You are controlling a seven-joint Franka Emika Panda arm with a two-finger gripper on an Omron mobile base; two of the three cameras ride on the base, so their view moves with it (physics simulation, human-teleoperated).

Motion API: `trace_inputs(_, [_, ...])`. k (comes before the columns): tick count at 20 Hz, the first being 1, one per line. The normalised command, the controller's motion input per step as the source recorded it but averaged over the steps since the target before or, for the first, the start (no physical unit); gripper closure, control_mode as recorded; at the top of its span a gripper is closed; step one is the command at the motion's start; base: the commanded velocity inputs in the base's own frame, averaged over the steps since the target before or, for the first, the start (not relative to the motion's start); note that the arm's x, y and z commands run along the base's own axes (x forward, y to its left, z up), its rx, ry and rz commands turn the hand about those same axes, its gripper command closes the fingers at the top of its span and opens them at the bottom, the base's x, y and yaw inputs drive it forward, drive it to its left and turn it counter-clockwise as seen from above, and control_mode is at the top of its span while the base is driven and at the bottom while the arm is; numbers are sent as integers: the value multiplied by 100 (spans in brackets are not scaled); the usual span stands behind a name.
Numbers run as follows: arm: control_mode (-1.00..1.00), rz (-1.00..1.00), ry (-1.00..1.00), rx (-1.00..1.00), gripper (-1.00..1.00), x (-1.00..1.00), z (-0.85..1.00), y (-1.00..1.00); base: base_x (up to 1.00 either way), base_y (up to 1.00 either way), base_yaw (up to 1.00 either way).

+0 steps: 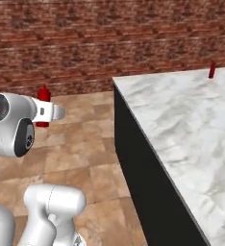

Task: The dining table condiment station is running low on ketchup. Refill the condiment station by opening the cabinet and taking the ketchup from the cabinet and placing it on the dining table.

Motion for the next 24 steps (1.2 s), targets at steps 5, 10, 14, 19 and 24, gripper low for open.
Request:
trace_inputs(5, [100,0,0,0,100,0,0,0,100,40,25])
trace_inputs(10, [100,0,0,0,100,0,0,0,100,30,16])
trace_inputs(14, [100,0,0,0,100,0,0,0,100,26,13])
trace_inputs(19, [100,0,0,0,100,0,0,0,100,22,8])
trace_inputs(24, [100,0,0,0,100,0,0,0,100,7,-1])
